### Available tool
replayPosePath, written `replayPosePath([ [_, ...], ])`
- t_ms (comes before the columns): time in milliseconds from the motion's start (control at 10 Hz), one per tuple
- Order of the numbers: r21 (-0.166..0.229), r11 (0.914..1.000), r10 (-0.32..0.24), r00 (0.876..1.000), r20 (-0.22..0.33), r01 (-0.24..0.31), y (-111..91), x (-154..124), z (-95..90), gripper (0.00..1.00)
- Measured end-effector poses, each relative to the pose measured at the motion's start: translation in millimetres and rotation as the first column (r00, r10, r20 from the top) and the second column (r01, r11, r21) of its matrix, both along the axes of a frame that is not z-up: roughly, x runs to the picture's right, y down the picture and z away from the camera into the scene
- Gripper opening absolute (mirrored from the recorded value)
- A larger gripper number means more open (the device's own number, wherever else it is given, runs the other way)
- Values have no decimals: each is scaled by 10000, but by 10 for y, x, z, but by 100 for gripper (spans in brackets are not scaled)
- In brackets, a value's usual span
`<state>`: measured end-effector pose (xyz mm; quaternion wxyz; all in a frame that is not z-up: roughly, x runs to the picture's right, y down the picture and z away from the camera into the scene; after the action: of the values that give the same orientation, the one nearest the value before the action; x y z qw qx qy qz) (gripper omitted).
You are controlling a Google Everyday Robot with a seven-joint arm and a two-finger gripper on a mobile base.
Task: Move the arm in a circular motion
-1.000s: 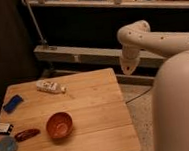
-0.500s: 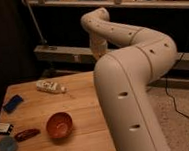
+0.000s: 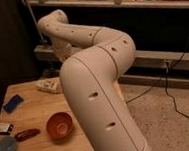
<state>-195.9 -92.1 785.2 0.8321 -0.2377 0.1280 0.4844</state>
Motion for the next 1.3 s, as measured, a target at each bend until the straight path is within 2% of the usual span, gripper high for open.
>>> replayPosePath([
  [200,51,9915,-1297,9879,854,1297,461,-326,-379,9],
  [300,144,9831,-1830,9764,1144,1825,812,-385,-624,9],
  [500,157,9769,-2135,9705,1123,2131,1384,-226,-948,9],
  [600,39,9796,-2007,9757,879,2011,1646,-47,-1066,9],
  [700,-221,9870,-1585,9865,418,1595,1948,220,-1184,9],
  [800,-529,9945,-920,9956,-183,909,2226,518,-1293,9],
  [900,-754,9971,-188,9968,-772,130,2426,779,-1375,9],
  [1000,-925,9898,932,9837,-1540,-1083,2608,1120,-1476,9],
  [1100,-947,9804,1521,9695,-1921,-1725,2666,1310,-1520,9],
  [1300,-782,9442,2847,9121,-2948,-3200,2735,1906,-1556,9],
])
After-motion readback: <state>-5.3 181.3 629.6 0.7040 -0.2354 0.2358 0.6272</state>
